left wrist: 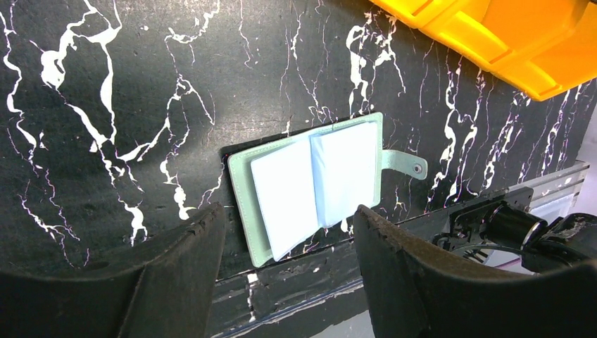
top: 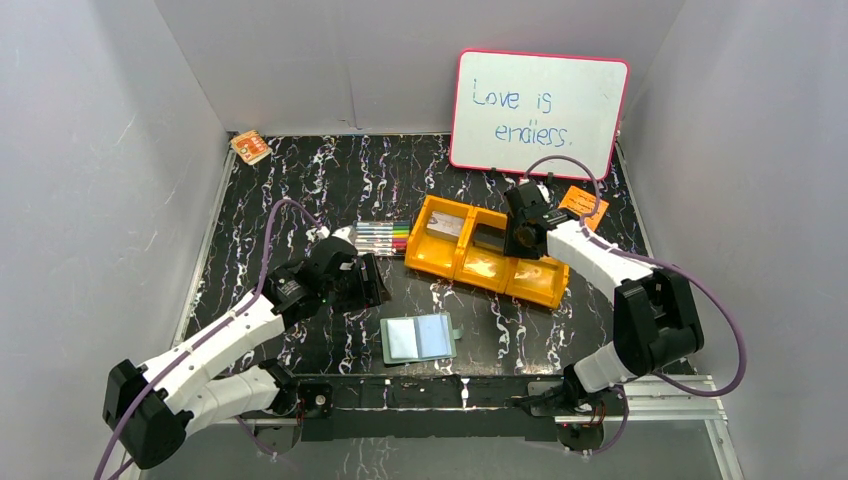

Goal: Put the credit cards into the card holder
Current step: Adjust the storage box at the center of the board.

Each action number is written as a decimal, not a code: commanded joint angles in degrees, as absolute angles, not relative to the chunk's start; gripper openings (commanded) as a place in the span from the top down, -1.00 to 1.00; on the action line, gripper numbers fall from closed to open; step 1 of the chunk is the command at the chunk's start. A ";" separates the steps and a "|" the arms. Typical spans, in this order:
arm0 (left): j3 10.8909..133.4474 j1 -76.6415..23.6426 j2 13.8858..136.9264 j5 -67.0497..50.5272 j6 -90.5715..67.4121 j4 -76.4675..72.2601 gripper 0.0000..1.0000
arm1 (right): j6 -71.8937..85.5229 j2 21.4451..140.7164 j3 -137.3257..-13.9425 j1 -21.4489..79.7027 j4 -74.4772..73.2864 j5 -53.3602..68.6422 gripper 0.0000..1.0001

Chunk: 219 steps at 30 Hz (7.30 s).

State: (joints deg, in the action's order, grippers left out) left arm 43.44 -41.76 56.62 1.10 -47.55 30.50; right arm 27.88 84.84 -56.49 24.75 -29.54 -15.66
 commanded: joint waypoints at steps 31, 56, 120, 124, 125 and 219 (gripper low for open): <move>37.91 -41.82 57.06 -1.97 -48.68 27.17 -0.28 | -6.33 100.58 -70.49 24.76 -11.49 -21.01 0.63; 38.77 -41.83 56.92 -0.79 -52.79 27.10 -0.28 | 72.48 81.79 -58.65 31.20 -13.29 -15.31 -0.32; 40.56 -41.77 61.87 -3.02 -52.24 26.10 -0.27 | 89.75 105.89 -73.45 28.54 -24.02 -21.79 -0.40; 40.56 -41.82 61.96 -3.31 -51.95 26.14 -0.27 | 91.58 107.55 -74.09 28.36 -24.27 -21.97 -0.40; 40.54 -41.80 61.96 -3.31 -51.93 26.07 -0.27 | 91.65 107.88 -74.09 28.32 -24.07 -21.93 -0.39; 40.56 -41.81 62.77 0.00 -53.88 25.76 -0.28 | 42.32 93.93 -58.61 32.84 -18.85 -6.45 0.43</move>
State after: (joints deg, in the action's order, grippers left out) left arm 40.64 -41.76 62.43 -0.43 -53.65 25.71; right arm 50.50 93.30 -55.44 31.83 -21.32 -5.89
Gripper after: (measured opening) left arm 0.640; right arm 0.502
